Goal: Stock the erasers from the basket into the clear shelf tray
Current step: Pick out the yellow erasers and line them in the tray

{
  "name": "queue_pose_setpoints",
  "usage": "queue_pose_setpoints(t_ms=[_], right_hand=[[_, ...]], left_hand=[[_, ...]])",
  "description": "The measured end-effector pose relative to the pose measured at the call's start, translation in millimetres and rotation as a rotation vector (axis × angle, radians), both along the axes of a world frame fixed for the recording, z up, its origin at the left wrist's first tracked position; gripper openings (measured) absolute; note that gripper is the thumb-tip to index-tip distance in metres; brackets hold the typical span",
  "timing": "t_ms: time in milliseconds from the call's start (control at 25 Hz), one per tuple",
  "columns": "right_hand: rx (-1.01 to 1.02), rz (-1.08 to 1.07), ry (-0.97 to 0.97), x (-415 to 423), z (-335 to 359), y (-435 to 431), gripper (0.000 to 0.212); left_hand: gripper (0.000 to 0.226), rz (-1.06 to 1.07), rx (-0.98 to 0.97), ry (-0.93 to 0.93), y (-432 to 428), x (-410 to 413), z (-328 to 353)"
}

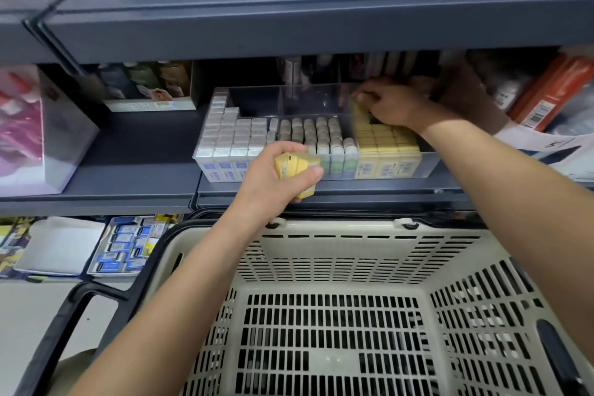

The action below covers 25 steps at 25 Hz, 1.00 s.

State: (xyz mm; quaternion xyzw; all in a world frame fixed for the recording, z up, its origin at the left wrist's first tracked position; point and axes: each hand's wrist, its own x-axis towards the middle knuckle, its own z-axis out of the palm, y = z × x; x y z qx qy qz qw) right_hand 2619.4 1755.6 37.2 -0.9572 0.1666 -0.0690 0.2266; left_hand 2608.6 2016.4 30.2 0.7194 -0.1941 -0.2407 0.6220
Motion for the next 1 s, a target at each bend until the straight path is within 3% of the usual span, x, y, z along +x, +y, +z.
queue_pose_setpoints(t_ms=[400,560,680,840,1000], right_hand=[[0.05,0.021,0.004,-2.0,-6.5,-1.3,0.027],[-0.111,0.042,0.033,-12.2,5.0,8.5,0.031],[-0.25,-0.015,-0.089,-28.7,21.0,33.6,0.03],[0.178,0.217,-0.223,-69.4,35.3,83.2,0.023],[0.252,0.248,-0.225,-97.2,26.6,104.6,0.023]], left_hand=[[0.033,0.026,0.029,-0.016,10.4,5.4,-0.2],[0.04,-0.023,0.01,-0.009,8.8,1.0,4.8],[0.048,-0.063,-0.023,0.033,6.1,0.2,8.6],[0.047,-0.101,-0.109,0.135,-2.4,-2.7,11.0],[0.044,-0.112,-0.214,0.223,-11.3,-11.3,11.7]])
